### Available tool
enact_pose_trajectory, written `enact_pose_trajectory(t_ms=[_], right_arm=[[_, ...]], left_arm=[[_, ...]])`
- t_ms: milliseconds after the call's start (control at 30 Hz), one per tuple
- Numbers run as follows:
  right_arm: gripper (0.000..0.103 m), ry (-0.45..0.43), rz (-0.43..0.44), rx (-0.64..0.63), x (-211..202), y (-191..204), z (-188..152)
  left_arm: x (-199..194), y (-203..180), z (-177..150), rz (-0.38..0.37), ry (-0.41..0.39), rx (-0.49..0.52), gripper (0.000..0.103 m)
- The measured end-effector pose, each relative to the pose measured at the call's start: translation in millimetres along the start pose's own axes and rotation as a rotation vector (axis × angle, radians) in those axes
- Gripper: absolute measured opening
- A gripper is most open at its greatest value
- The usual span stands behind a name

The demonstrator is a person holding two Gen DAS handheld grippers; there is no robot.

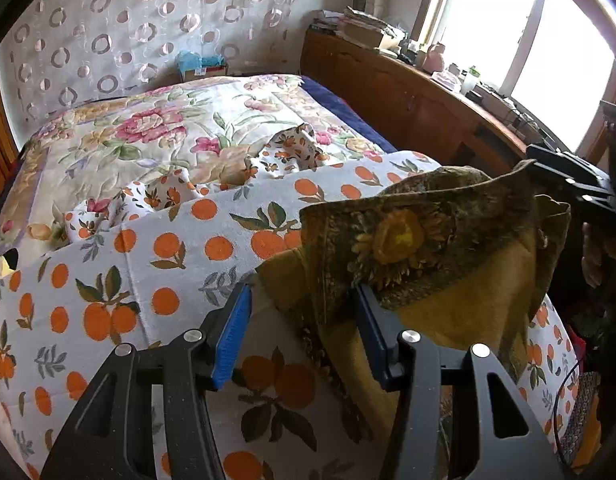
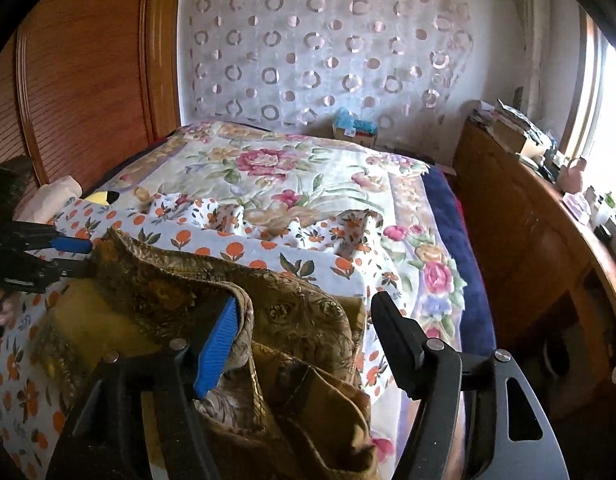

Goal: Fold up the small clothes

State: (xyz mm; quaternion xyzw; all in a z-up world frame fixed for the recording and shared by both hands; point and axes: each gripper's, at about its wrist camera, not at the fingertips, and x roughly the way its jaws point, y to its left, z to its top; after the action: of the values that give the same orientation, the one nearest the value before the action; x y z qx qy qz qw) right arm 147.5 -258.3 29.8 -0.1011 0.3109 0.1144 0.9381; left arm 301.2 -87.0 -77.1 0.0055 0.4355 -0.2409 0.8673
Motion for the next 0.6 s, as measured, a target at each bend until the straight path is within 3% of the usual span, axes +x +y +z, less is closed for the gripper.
enact_pose_trajectory(t_ms=[267,367,600], right_arm=[[0.069,0.008,0.006,-0.051,19.4,2.3,17.2],[0.069,0.032,0.044,-0.032,38.1,-1.4,28.7],[0.069,0.051,0.022,0.0,55.4,-12.9,49.4]], left_arm=[[0.2,-0.5,3.9,0.02,-0.02,-0.007,0.053],[-1.8,0.2,4.6,0.024,-0.027,-0.008,0.053],[9.1,-4.2,9.1,0.019,-0.023,0.018,0.053]])
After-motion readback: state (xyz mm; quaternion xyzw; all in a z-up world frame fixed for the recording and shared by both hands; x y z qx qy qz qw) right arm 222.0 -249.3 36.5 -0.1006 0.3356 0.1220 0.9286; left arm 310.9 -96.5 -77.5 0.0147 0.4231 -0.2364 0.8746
